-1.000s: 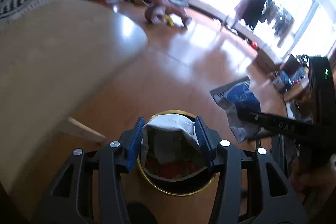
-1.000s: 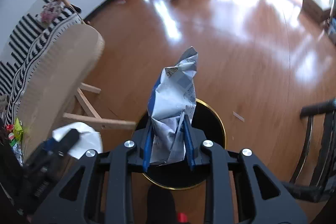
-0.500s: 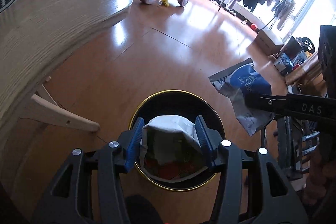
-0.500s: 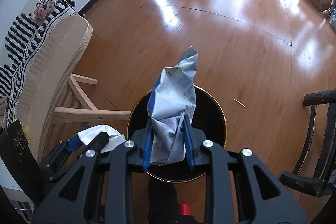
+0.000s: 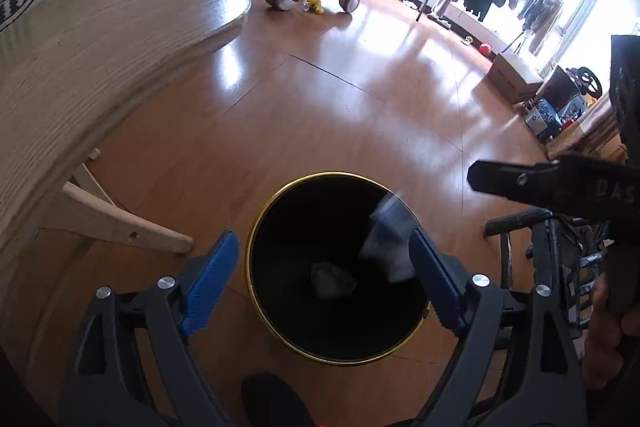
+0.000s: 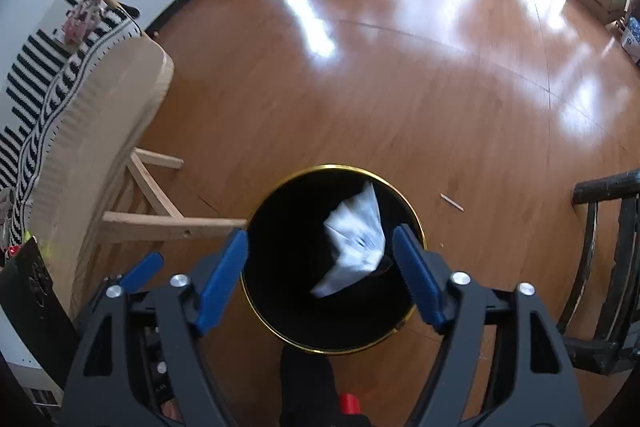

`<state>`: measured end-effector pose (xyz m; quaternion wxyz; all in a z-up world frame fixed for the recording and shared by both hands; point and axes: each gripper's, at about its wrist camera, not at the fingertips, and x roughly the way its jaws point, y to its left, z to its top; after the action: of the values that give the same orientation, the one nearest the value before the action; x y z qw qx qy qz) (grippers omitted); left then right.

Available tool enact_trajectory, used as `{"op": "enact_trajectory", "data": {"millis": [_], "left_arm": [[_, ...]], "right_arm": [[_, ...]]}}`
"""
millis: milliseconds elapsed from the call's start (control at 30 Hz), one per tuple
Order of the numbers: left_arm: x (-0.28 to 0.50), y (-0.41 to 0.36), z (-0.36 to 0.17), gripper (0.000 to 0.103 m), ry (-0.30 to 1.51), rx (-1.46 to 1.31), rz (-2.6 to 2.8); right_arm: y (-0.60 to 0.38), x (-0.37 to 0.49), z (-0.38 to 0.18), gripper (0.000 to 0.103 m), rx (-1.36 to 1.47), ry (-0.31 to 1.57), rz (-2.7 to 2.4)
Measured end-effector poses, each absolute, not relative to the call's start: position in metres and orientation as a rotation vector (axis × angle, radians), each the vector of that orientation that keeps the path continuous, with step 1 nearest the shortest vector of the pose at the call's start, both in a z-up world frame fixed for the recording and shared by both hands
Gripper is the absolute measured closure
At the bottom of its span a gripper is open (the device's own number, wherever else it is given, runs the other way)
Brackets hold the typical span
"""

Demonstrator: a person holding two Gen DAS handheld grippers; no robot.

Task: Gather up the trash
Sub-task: 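Carry both items to the black bin and open both tools to drop them, then return to the table and grasp the yellow-green snack packet with the right tool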

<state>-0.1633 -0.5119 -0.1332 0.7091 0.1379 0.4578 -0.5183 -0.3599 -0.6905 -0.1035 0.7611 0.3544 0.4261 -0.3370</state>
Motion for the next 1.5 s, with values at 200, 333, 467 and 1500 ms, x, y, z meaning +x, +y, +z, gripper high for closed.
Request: {"op": "enact_trajectory", "data": {"millis": [200, 333, 467, 1500], "left_arm": [[-0.158, -0.503, -0.124, 0.011, 1.003, 0.282, -1.132], [-0.145, -0.485, -0.105, 0.011, 0.988, 0.263, -1.104], [-0.121, -0.445, -0.071, 0.010, 0.928, 0.235, -1.037], [0.069, -0.003, -0.035, 0.008, 0.899, 0.076, -0.293]], "right_arm": [[-0.686, -0.358, -0.099, 0.028, 0.755, 0.917, -0.737], [-0.678, -0.352, -0.081, 0.023, 0.738, 0.856, -0.726], [-0.651, -0.325, -0.056, 0.021, 0.657, 0.792, -0.677], [-0.286, 0.050, -0.028, 0.020, 0.205, 0.849, 0.012]]}}
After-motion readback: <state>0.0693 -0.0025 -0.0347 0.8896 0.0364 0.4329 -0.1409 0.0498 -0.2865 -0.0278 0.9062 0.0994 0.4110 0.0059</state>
